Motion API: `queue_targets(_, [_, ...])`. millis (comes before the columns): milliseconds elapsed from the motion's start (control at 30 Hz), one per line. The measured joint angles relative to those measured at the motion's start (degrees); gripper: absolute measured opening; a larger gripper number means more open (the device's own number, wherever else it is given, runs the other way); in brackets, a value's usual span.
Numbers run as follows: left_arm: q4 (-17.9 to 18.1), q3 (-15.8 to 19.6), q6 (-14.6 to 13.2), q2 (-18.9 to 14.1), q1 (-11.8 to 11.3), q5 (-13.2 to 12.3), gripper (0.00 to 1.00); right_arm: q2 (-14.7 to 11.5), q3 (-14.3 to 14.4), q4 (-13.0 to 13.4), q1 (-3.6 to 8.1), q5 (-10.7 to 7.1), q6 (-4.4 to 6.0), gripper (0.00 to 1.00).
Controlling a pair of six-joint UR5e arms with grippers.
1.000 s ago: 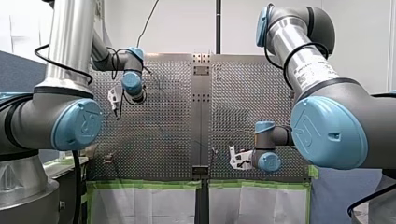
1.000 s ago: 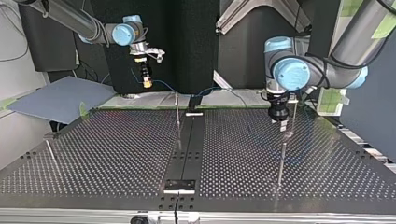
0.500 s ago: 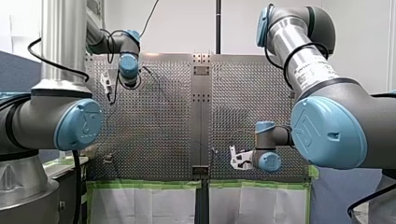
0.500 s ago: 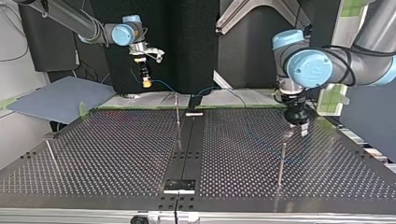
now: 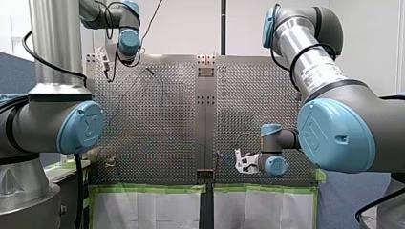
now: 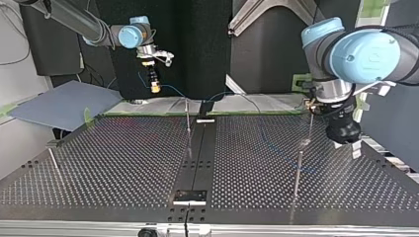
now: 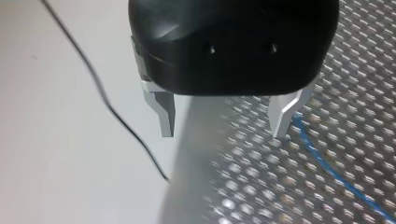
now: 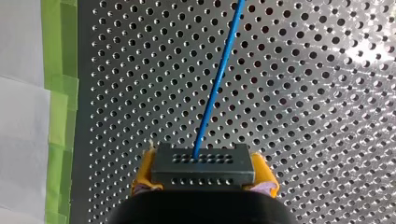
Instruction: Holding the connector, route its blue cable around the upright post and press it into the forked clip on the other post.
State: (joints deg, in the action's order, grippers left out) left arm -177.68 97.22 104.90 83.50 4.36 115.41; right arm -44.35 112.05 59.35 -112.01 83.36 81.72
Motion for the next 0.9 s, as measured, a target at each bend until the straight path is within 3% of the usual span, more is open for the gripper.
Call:
queue_targets(600, [-8.5,-8.5,-2.2,-8.1,-0.1,-8.3,1.00,0.0,0.0,0.3,-0.01,-0.11,0.04,0.44])
queue_targets(900, [-12.9,-12.9,-2.6,-5.8,0.4,-12.7,1.00,0.0,0.0,0.0,0.00,-0.12,0.04,0.44])
